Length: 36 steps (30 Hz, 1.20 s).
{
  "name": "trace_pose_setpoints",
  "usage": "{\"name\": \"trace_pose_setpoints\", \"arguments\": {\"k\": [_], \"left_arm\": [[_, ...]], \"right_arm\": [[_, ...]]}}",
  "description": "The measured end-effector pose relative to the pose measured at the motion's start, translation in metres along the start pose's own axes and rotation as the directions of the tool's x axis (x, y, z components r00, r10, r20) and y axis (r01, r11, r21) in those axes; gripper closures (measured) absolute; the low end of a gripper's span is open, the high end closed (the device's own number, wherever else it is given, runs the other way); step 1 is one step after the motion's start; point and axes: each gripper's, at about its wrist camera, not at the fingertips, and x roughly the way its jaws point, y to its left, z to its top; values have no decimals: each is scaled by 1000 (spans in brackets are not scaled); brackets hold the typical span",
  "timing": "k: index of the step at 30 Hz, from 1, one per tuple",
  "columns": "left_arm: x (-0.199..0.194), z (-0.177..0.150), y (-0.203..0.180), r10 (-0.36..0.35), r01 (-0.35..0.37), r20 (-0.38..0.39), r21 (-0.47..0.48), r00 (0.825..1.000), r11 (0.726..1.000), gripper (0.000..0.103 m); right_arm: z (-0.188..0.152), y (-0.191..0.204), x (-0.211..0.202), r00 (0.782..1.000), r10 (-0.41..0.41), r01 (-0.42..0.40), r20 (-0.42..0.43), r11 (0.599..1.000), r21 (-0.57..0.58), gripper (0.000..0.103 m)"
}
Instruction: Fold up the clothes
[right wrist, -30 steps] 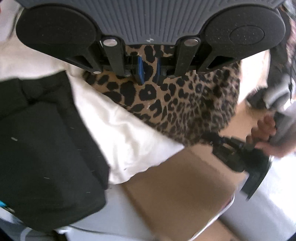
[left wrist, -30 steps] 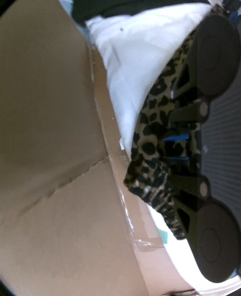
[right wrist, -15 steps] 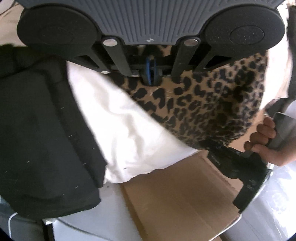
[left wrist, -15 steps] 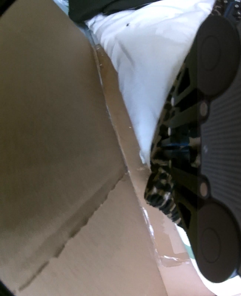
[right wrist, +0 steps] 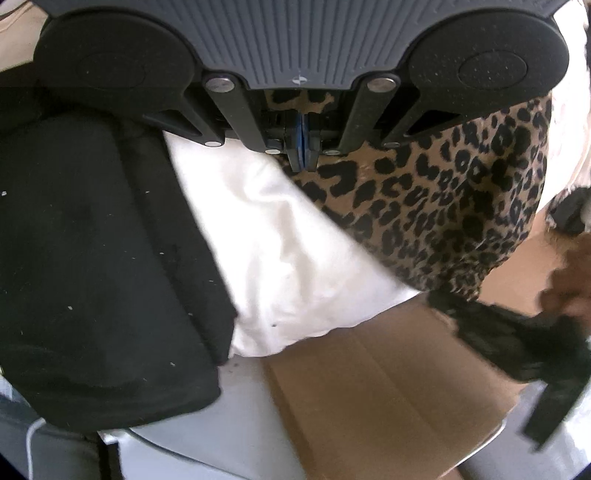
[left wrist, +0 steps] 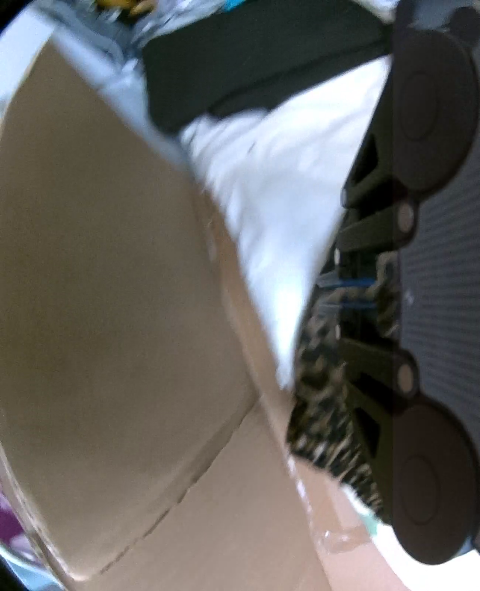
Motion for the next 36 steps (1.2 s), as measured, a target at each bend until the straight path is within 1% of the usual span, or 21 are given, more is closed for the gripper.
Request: {"name": "trace_pose_setpoints", "arguments": {"k": [1, 3, 5, 8, 10, 12, 15, 19, 23, 25, 27, 28, 31, 33, 34, 36], "left_arm": [[-1, -5, -7, -15, 16, -10, 21, 1000, 1000, 94], [0, -15, -21, -42, 44, -30, 59, 999, 997, 94], [7, -26, -34, -51, 55, -48, 84, 998, 995, 94], [18, -33, -42, -62, 68, -78, 80, 995, 994, 94], [22, -36, -52, -63, 70, -86, 89, 994, 994, 94], [30, -33, -58, -78, 86, -88, 93, 993, 992, 94], [36, -29, -67, -67, 78, -97, 117, 993, 990, 94], [42, -28, -74, -51, 60, -72, 124, 996, 990, 94], [45, -29, -79, -33, 38, -44, 122, 998, 992, 99], [46, -29, -80, -29, 34, -43, 117, 999, 992, 99], [46, -28, -80, -26, 31, -41, 113, 999, 993, 99], [46, -28, -80, -29, 34, -42, 111, 999, 993, 99], [42, -24, -77, -35, 39, -46, 83, 998, 996, 98], [32, -21, -76, -36, 38, -24, 67, 999, 997, 97], [26, -20, -76, -42, 42, -12, 66, 999, 997, 94], [13, -20, -75, -54, 54, 3, 69, 999, 996, 93]], "right_arm": [[2, -4, 2, 1000, 11, -11, -3, 1000, 24, 99], [4, -6, 3, 1000, 19, -19, -7, 999, 36, 99], [2, -5, 4, 1000, 15, -15, -3, 1000, 24, 99], [2, -6, 4, 1000, 23, -23, -2, 999, 31, 99], [2, -7, 4, 999, 31, -31, -6, 999, 35, 99], [3, -8, 3, 999, 37, -36, -15, 999, 27, 99], [2, -11, 1, 999, 45, -45, -21, 999, 5, 99], [1, -14, -2, 998, 53, -54, -21, 999, -11, 99], [5, -12, -10, 1000, 22, -22, -16, 1000, 1, 98], [7, -14, -21, 1000, 18, -18, 1, 999, 33, 96], [6, -19, -40, 998, 47, -50, 38, 995, 88, 97], [5, -20, -47, 997, 56, -61, 54, 994, 96, 97], [-8, -21, -69, 995, 44, -53, 85, 993, 104, 92], [-18, -26, -77, 995, 41, -53, 89, 990, 134, 92], [-24, -29, -80, 995, 36, -50, 88, 987, 153, 92], [-35, -33, -84, 996, 24, -39, 83, 983, 178, 90]]}}
